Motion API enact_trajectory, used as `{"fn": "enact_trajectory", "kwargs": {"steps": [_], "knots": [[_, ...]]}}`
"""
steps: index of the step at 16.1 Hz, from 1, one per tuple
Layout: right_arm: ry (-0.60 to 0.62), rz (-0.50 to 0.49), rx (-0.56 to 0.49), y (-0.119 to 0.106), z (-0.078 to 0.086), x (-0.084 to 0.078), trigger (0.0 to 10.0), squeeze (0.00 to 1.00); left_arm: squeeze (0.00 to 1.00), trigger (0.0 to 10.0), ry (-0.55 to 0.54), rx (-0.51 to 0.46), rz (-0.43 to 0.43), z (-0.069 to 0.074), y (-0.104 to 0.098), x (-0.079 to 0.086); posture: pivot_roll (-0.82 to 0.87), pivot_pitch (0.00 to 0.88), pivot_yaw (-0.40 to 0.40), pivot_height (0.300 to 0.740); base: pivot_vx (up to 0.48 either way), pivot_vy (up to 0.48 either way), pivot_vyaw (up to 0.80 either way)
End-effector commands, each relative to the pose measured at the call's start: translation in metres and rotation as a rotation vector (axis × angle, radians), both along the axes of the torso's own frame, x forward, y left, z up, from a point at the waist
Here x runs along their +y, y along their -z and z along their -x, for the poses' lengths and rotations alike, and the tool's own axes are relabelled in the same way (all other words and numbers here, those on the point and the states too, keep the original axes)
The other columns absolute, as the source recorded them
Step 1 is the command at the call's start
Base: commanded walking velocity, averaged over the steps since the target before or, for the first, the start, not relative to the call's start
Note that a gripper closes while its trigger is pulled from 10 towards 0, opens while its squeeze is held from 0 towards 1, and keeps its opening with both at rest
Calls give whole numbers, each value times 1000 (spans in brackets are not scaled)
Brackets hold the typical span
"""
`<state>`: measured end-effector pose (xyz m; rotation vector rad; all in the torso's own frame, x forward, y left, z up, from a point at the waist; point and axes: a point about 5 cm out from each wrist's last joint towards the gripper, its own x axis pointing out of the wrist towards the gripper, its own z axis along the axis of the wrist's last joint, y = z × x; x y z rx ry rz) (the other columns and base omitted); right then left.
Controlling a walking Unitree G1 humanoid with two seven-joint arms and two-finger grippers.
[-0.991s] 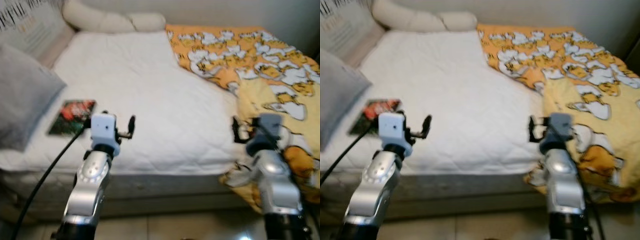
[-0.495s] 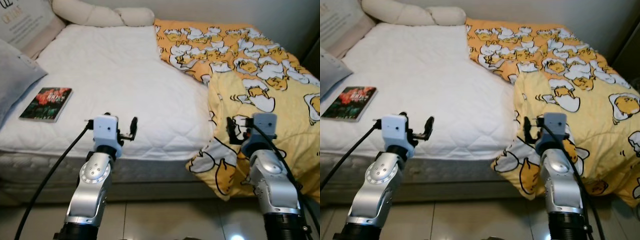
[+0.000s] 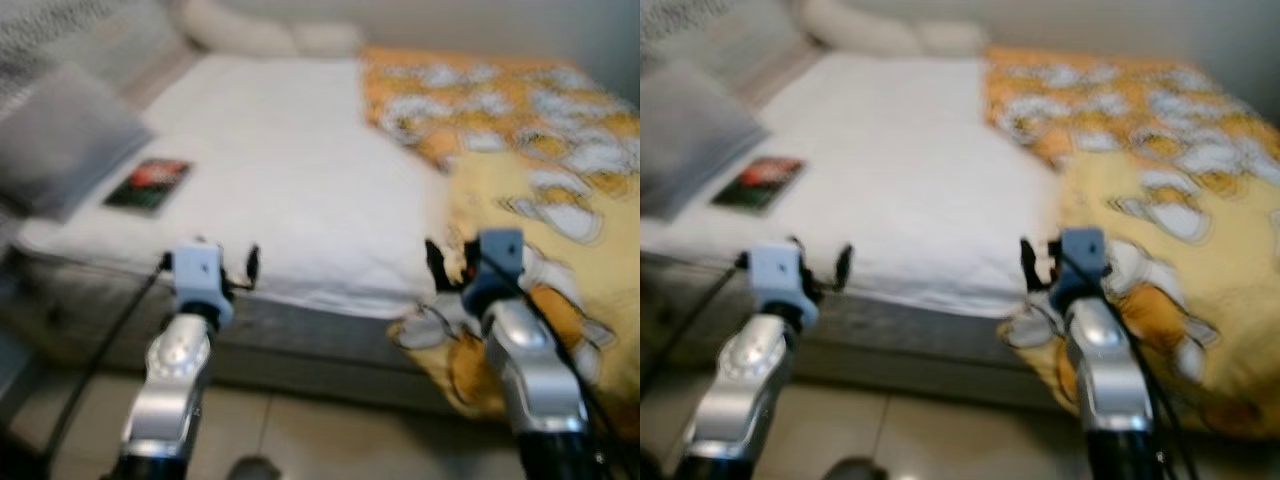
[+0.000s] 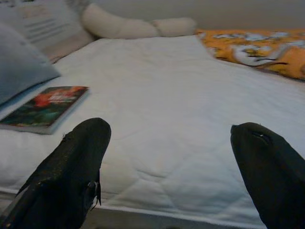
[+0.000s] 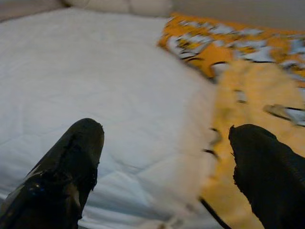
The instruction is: Clean up the room
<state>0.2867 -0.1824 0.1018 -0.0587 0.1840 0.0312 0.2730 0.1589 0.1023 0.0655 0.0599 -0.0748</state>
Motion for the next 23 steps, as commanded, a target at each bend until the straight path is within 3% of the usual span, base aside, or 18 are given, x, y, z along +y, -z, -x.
{"fn": "enact_trajectory", "kwargs": {"steps": [1, 9, 13, 14, 15, 17, 19, 21, 23], "knots": [[-12, -6, -19, -7, -5, 4, 10000, 0, 0, 10000, 5, -46, -13, -6, -12, 1, -20, 0, -22, 740, 304, 0, 0], [-13, 12, -15, -6, -5, 5, 10000, 0, 0, 10000, 5, -45, -19, -4, -12, 1, -16, 0, -23, 740, 307, 0, 0], [41, 37, 18, -2, -6, -1, 10000, 0, 0, 10000, 124, -14, -72, -1, -7, -3, -16, 0, -19, 740, 0, 0, 0], [72, 20, 25, -2, -8, -5, 10000, 961, 0, 10000, 148, -14, -88, 0, -7, -2, -14, 0, -17, 740, 0, 0, 0], [65, 4, 32, -1, -10, -6, 10000, 1000, 0, 10000, 165, -4, -85, 0, -8, -1, -12, 0, -14, 740, 0, 0, 0], [48, 68, 111, 7, -20, -6, 10000, 1000, 0, 10000, 194, -4, -103, -2, -9, 0, -15, 0, -8, 740, 0, 0, 0], [102, 121, 175, 15, -38, -18, 10000, 1000, 0, 10000, 264, 21, -137, -4, -7, -3, -8, 0, -9, 740, 0, 0, 0], [119, 133, 228, 17, -59, -26, 10000, 1000, 0, 10000, 366, 42, -185, -1, -6, -4, 6, 0, -10, 740, 0, 0, 0], [86, 76, 198, 7, -71, -18, 10000, 1000, 0, 10000, 381, 24, -168, 3, -12, 0, 29, 0, -33, 740, 0, 0, 0]]}}
